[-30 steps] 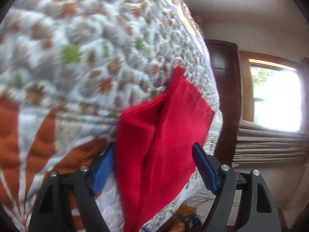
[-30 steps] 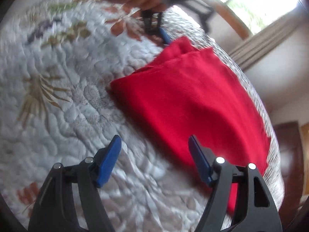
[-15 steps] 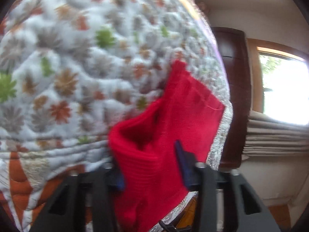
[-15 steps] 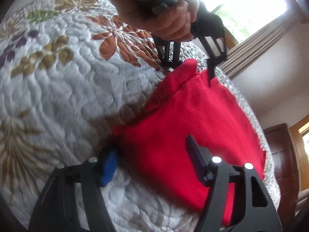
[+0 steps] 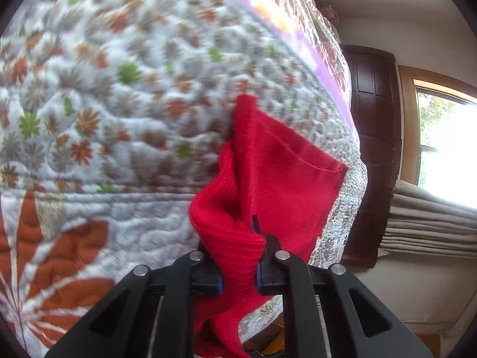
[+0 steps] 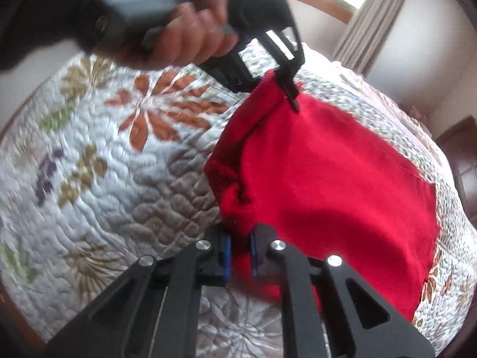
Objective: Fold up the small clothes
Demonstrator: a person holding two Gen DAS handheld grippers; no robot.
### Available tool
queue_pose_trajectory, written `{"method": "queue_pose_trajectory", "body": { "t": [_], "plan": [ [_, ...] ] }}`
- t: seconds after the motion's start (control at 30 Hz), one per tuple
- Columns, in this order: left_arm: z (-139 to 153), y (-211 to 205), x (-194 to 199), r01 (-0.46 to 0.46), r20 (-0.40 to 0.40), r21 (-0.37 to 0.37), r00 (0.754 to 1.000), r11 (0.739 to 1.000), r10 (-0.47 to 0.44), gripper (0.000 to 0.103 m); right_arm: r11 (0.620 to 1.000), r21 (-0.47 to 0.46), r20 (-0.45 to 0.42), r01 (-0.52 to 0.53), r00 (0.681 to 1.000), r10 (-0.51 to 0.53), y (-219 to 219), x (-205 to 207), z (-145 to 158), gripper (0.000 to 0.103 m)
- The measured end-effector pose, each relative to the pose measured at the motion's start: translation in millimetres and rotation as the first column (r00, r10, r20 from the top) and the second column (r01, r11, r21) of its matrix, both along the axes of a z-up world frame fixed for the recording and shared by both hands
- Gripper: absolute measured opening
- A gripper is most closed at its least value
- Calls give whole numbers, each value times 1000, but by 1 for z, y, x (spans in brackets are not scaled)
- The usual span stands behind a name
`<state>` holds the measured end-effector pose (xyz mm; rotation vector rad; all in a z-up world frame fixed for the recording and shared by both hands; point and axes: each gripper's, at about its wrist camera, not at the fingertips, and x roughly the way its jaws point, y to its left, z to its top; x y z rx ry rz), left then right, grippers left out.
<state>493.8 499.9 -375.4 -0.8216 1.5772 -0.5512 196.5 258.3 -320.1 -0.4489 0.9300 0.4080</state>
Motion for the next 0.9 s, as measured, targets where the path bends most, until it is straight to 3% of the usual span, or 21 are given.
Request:
{"method": "queue_pose_trajectory", "body": {
  "t": [0.43,0.9],
  "plan": [
    [95,-52,-1,-5,56,55,998,998,2,12,990,126,52,66,996,-73,-46,-7,81,7],
    [150,-103,0,5,99,123,995,992,-17,12,968,209,80,138,984,-157,-105,-10,126,6]
  ]
}}
